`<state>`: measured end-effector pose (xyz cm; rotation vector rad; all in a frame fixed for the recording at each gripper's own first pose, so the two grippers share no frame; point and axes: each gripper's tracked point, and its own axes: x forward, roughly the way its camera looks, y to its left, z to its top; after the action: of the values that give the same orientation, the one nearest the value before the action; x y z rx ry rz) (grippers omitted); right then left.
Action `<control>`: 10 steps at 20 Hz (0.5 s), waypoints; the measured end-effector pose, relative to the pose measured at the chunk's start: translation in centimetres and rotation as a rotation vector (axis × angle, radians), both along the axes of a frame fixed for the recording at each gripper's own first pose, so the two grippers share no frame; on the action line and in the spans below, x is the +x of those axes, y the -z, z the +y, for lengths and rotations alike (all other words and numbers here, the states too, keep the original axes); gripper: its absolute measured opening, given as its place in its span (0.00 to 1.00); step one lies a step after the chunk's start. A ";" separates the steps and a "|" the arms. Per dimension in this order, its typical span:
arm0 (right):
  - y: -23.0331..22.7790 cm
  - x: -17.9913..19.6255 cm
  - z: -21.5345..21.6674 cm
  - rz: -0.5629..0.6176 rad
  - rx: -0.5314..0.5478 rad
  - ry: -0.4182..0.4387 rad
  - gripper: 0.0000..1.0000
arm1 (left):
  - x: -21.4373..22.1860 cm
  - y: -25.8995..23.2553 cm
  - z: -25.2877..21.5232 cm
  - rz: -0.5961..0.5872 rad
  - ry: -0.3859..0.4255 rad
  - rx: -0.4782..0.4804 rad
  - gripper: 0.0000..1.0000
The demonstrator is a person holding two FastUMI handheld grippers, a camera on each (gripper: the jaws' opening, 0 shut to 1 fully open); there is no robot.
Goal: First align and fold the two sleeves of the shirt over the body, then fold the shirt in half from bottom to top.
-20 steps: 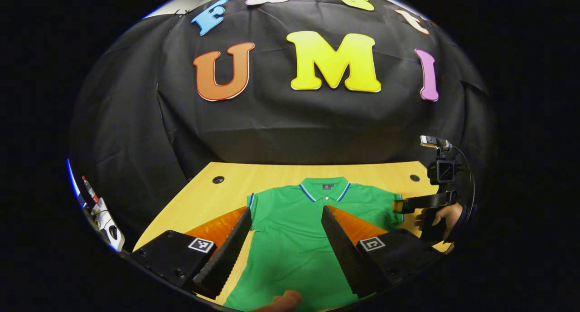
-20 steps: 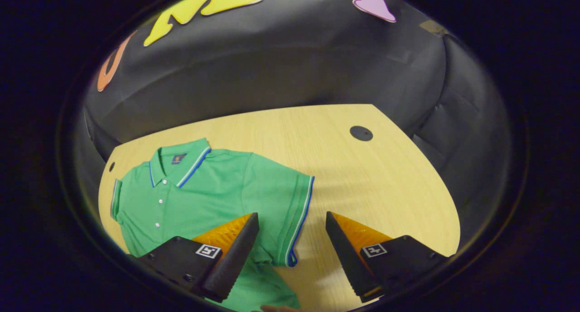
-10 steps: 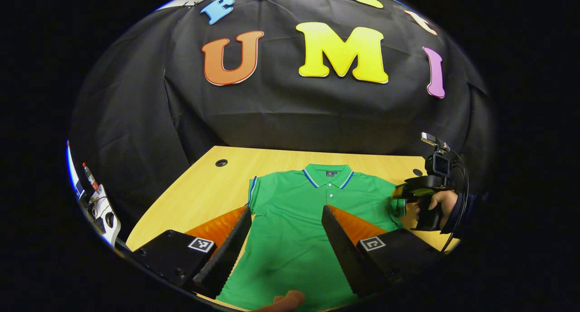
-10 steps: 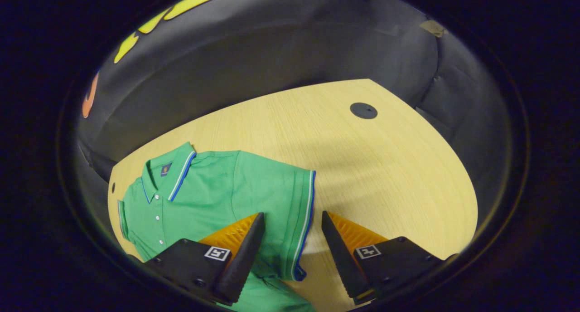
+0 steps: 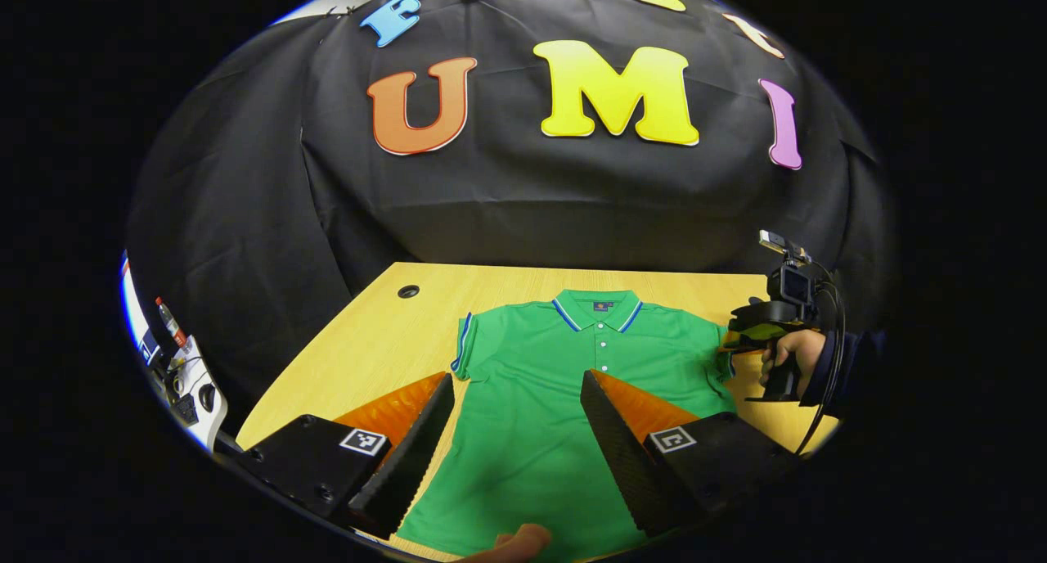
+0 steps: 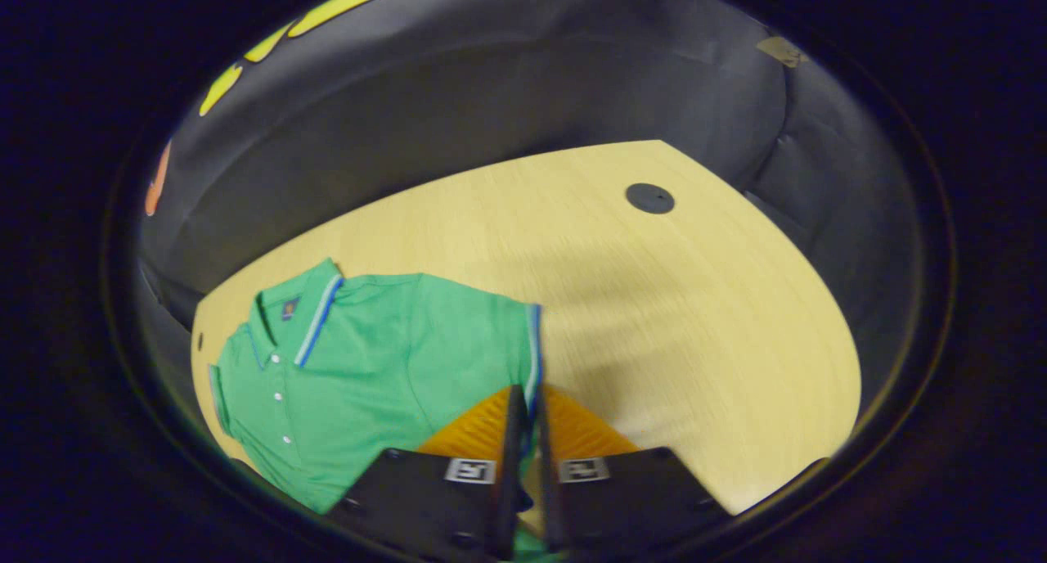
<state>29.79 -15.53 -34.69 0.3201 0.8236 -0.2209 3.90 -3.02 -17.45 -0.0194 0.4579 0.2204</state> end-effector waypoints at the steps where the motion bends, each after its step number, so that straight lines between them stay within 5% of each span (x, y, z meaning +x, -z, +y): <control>1: -0.4 -0.3 0.4 -0.004 0.004 -0.012 0.14 | -0.2 0.1 0.1 0.002 -0.004 0.003 1.00; 3: -0.1 -0.6 0.5 -0.012 0.001 -0.036 0.18 | -0.7 0.2 0.2 0.010 -0.014 0.001 1.00; 4: -0.7 -0.5 0.4 -0.018 -0.001 -0.040 0.07 | -1.0 0.2 0.4 0.012 -0.020 -0.002 1.00; 10: -1.5 -0.2 0.4 -0.028 -0.085 -0.080 0.03 | -2.5 -1.0 1.2 0.001 -0.029 0.029 1.00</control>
<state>29.55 -15.13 -33.23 0.2098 0.7953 -0.1758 1.40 -1.86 -16.49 0.0026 0.4560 0.2552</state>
